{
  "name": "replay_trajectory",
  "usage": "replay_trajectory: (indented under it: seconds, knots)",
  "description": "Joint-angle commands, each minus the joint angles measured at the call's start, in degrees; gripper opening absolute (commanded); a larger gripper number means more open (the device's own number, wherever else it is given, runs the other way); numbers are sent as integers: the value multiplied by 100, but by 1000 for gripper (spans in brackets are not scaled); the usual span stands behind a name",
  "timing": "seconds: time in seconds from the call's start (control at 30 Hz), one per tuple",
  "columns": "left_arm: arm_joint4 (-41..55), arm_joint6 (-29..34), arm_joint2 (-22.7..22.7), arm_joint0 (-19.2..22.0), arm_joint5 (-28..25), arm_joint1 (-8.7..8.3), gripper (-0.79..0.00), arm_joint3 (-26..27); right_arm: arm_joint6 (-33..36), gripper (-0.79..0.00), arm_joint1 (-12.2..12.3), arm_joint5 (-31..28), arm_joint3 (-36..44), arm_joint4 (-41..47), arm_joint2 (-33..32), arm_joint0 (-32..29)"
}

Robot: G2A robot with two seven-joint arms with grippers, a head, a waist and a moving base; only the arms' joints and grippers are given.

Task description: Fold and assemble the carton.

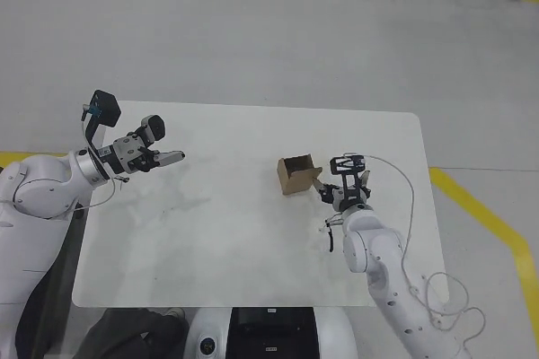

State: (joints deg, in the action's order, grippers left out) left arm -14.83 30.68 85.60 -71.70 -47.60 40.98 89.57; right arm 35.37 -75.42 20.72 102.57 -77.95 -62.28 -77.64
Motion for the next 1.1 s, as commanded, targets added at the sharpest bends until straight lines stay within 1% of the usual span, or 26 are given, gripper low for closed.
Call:
replay_trajectory:
  seconds: [0.0,0.17,0.23,0.33,0.47,0.6,0.67,0.87,1.07]
  knots:
    - [0,0,0,0,0,0,0,0,31,0,1,-36,17,-10,-58,6]
    - [0,0,0,0,0,0,0,0,59,0,-9,-332,182,-95,64,-94]
    - [0,0,0,0,0,0,0,0,22,0,-21,-523,247,-242,253,-112]
    - [0,0,0,0,0,0,0,0,-51,0,-65,-588,294,-466,575,-101]
    - [0,0,0,0,0,0,0,0,-250,0,-151,-324,310,-576,858,-16]
    - [0,0,0,0,0,0,0,0,-413,0,-234,-150,222,-177,870,112]
    - [0,0,0,0,0,0,0,0,-465,0,-255,-106,188,-173,872,147]
    - [0,0,0,0,0,0,0,0,-319,0,-303,215,85,-278,782,182]
    - [0,0,0,0,0,0,0,0,-218,0,-288,269,216,-372,573,-68]
